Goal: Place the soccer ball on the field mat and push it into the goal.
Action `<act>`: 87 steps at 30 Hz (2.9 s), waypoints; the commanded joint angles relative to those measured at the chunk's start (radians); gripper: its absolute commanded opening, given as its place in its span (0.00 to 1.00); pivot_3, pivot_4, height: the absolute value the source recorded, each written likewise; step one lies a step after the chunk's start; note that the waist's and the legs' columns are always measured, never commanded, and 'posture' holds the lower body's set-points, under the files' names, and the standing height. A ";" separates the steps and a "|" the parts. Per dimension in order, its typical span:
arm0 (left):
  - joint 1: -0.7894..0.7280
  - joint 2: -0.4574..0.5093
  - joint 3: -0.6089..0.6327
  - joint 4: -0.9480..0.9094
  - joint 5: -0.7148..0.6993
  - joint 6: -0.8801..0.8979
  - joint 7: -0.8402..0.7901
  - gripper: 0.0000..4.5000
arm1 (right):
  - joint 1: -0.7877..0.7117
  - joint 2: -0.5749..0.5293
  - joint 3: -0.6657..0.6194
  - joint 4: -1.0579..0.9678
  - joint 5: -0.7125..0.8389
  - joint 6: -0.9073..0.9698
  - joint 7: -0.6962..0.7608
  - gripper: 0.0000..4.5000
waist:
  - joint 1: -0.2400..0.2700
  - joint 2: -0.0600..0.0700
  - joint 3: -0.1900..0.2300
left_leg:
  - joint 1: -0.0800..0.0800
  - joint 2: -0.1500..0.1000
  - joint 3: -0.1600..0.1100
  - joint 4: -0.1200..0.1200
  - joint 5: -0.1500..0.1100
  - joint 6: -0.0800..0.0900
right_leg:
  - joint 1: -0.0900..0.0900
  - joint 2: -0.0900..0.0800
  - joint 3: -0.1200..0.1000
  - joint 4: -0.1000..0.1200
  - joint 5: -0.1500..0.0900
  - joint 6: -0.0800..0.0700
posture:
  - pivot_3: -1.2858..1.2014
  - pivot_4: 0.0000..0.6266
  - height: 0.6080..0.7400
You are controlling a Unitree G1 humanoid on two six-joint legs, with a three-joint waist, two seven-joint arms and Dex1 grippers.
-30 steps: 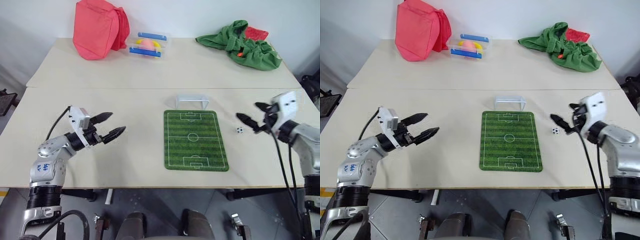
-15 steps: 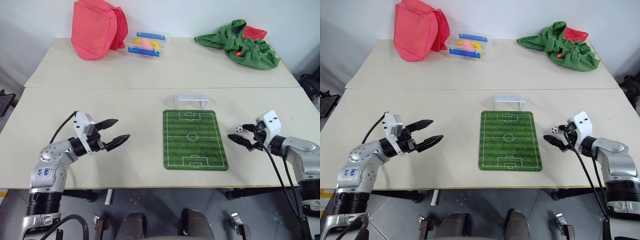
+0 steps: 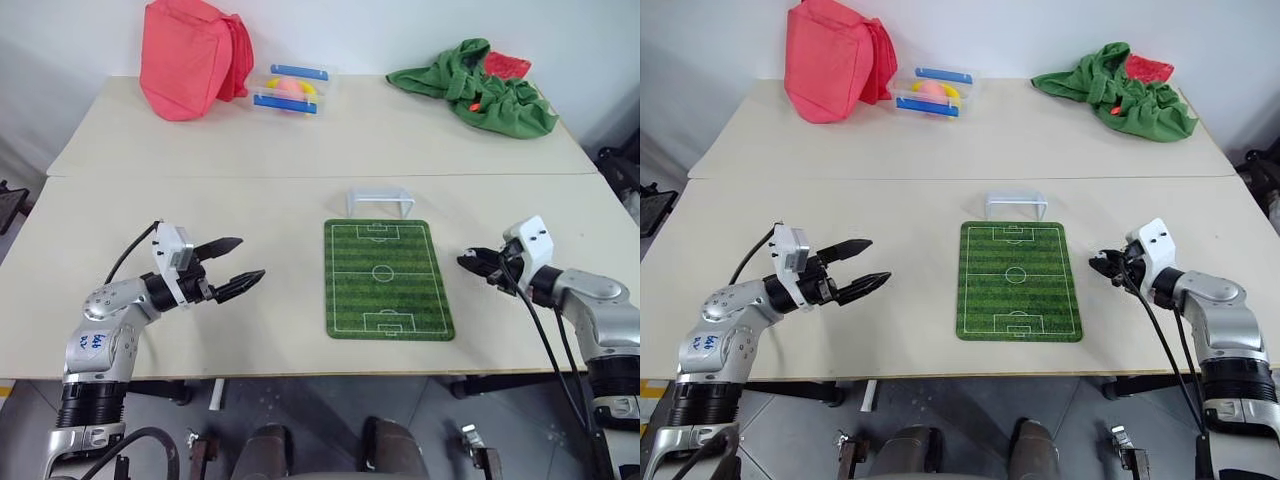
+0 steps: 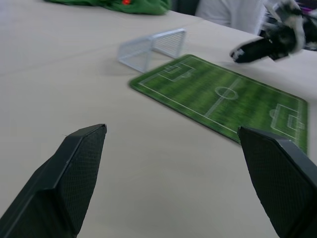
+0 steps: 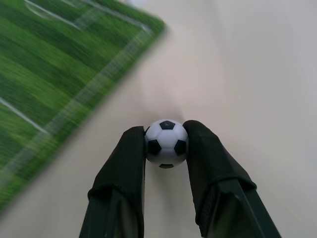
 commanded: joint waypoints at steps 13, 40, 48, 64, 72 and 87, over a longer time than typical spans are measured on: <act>0.054 -0.011 -0.072 0.045 -0.021 -0.219 -0.311 1.00 | 0.005 -0.100 0.326 -0.343 -0.029 -0.027 0.391 0.19 | 0.010 0.000 0.000 | -0.001 0.001 0.000 0.002 -0.002 0.000 | 0.000 0.001 0.000 0.000 0.000 0.000 | 0.52 0.24 1.00; 0.028 -0.039 -0.099 0.064 -0.014 -0.242 -0.298 1.00 | -0.121 0.037 0.401 -0.202 -0.127 -0.121 0.494 0.19 | 0.002 0.000 0.000 | -0.001 0.002 0.001 0.006 -0.002 -0.001 | 0.000 0.002 0.001 0.003 0.001 -0.001 | 0.52 0.24 1.00; 0.033 -0.042 -0.098 0.056 -0.016 -0.242 -0.272 1.00 | -0.099 -0.016 0.406 -0.103 -0.188 -0.181 0.516 0.19 | 0.004 -0.001 0.000 | -0.001 0.002 0.001 0.007 -0.002 0.000 | 0.000 0.002 0.001 0.003 0.001 -0.001 | 0.52 0.24 1.00; 0.010 -0.054 -0.104 0.078 -0.014 -0.246 -0.260 1.00 | -0.163 0.012 0.367 -0.166 -0.119 -0.130 0.494 0.19 | 0.004 0.000 0.000 | -0.001 0.002 0.001 0.010 -0.002 0.000 | 0.001 0.002 0.001 0.004 0.001 -0.001 | 0.52 0.24 1.00; 0.000 -0.059 -0.105 0.086 -0.015 -0.247 -0.265 1.00 | -0.131 0.059 0.409 -0.268 -0.103 -0.051 0.482 0.19 | 0.004 0.000 0.000 | -0.001 0.003 0.000 0.009 -0.002 -0.001 | 0.000 0.002 0.001 0.004 0.001 -0.001 | 0.52 0.24 1.00; 0.016 -0.055 -0.098 0.071 -0.019 -0.244 -0.259 1.00 | -0.128 0.102 0.430 -0.188 -0.141 -0.078 0.455 0.19 | 0.003 0.000 0.000 | -0.001 0.003 0.000 0.009 -0.003 -0.001 | 0.000 0.002 0.001 0.004 0.001 -0.001 | 0.52 0.24 1.00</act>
